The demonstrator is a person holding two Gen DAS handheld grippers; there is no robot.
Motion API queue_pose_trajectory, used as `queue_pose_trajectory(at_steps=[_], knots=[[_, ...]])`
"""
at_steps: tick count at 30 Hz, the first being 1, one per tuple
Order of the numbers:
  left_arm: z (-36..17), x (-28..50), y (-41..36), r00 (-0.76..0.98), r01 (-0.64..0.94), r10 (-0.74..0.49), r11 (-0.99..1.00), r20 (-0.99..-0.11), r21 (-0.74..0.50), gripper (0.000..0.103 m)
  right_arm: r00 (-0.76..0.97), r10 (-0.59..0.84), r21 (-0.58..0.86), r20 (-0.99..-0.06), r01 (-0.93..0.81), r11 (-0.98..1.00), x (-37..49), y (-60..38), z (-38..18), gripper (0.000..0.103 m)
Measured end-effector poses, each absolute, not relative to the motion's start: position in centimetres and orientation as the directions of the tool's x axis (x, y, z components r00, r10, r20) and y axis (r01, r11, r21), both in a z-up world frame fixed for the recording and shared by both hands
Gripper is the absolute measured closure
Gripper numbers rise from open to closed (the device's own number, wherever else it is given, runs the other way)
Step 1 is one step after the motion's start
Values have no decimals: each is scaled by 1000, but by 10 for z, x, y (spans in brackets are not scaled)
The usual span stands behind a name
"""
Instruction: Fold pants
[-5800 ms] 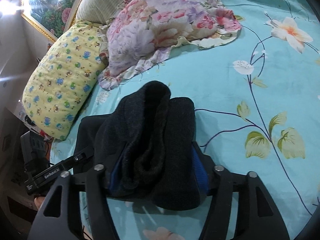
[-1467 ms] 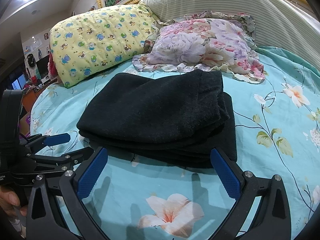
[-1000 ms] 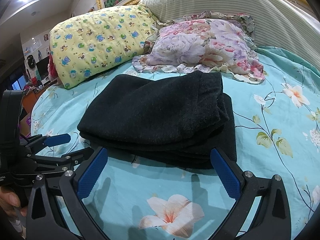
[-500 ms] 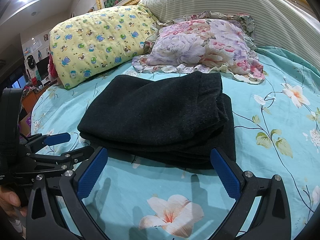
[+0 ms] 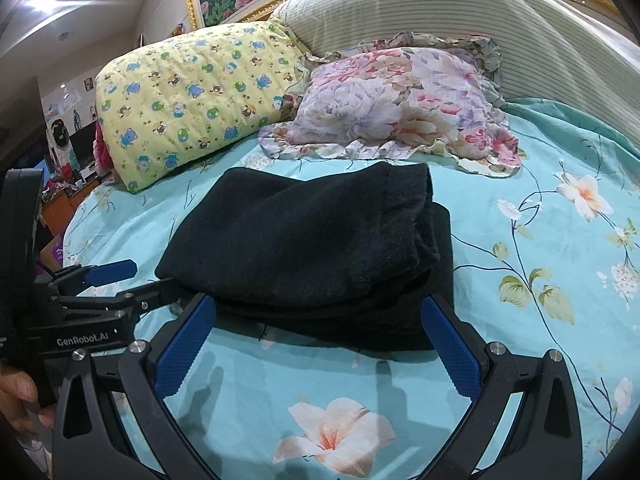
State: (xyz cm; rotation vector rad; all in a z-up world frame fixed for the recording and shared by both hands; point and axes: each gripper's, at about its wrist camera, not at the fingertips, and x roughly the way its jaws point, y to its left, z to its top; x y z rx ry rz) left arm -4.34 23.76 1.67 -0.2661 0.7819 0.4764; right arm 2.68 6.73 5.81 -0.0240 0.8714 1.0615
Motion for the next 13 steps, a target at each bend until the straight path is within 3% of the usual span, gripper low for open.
queue_pose_trajectory(at_steps=[13], knots=[[20, -30, 230, 595, -486, 303, 873, -744, -33, 19, 209, 754, 417, -622, -727, 545, 39, 57, 56, 1]])
